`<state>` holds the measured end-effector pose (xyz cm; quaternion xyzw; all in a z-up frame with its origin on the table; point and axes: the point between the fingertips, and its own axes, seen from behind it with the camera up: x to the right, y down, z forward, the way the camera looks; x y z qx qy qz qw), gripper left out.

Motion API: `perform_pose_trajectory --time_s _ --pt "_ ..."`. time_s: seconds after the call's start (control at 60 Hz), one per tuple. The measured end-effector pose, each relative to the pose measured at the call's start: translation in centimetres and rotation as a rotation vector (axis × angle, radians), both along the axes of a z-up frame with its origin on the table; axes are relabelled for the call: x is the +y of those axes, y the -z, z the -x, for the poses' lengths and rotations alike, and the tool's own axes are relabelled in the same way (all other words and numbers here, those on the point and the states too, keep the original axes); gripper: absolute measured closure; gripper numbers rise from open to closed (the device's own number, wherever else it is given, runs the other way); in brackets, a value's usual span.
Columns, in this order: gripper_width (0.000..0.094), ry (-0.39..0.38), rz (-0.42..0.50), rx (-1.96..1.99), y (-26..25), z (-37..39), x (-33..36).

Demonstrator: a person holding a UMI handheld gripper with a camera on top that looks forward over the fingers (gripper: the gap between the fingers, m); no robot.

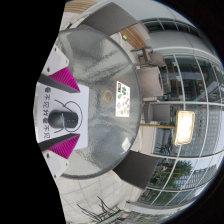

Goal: Arrange mouse

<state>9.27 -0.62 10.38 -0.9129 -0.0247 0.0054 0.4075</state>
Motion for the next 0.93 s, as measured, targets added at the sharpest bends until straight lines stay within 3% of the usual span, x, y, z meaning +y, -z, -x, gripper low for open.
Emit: perform_pose_trajectory --time_s 0.167,0.35,0.717,0.933 --pt "0.0126 -0.024 -0.065 0.044 -6.5 2.5 -4.1" --pt "0.0125 -0.026 -0.107 0.040 -10.1 4.1 -8.9" --pt "0.0127 -0.040 -0.111 0.004 -10.9 6.3 -15.7" --pt "0.0125 -0.045 -0.129 0.009 -11.1 7.0 -16.2"
